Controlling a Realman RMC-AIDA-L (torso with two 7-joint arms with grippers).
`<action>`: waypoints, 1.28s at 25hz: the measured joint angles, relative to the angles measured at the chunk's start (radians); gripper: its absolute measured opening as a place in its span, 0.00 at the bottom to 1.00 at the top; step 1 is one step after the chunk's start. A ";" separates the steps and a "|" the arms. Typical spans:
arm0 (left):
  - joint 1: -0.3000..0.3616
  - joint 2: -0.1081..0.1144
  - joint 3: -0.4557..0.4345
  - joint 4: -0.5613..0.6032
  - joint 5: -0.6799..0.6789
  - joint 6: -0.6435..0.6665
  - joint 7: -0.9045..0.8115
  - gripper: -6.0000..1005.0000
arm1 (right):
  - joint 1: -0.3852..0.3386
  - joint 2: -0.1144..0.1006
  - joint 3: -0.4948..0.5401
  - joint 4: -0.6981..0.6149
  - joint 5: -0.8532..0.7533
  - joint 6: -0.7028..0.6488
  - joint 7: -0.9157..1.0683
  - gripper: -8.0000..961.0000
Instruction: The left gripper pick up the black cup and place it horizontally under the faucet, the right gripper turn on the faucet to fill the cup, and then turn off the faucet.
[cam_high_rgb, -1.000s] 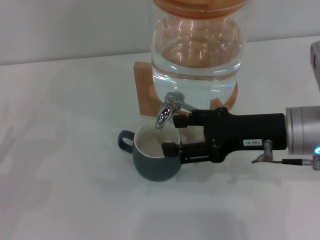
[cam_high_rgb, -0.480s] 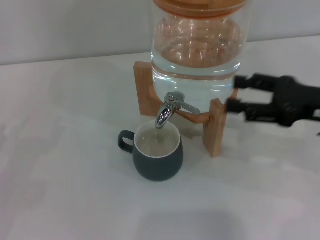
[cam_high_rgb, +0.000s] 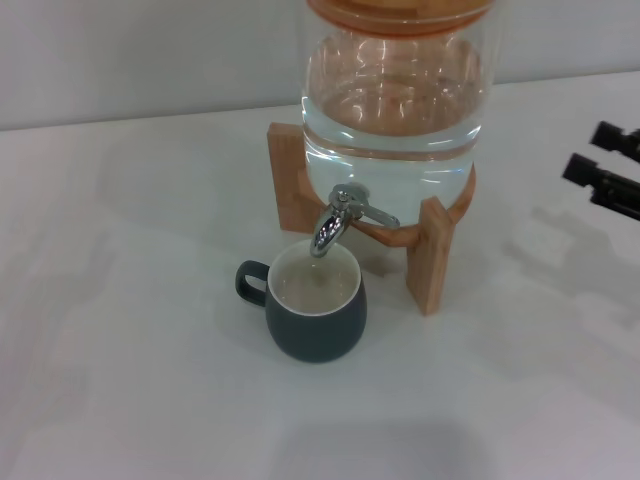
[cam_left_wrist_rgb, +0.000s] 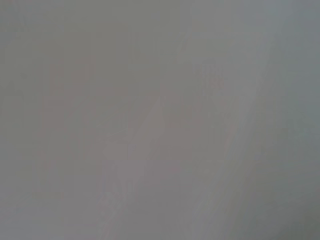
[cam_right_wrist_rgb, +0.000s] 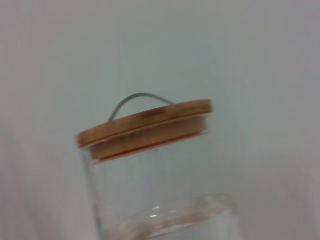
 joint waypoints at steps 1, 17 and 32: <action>0.001 0.000 0.000 0.000 0.000 0.000 0.000 0.74 | -0.001 0.000 0.013 0.029 0.014 -0.001 -0.031 0.86; 0.014 0.000 0.006 0.000 -0.034 -0.013 0.000 0.74 | -0.003 0.000 0.154 0.282 0.095 -0.001 -0.308 0.86; 0.013 -0.002 0.008 0.003 -0.034 -0.026 0.000 0.74 | 0.004 0.001 0.171 0.351 0.112 -0.009 -0.389 0.86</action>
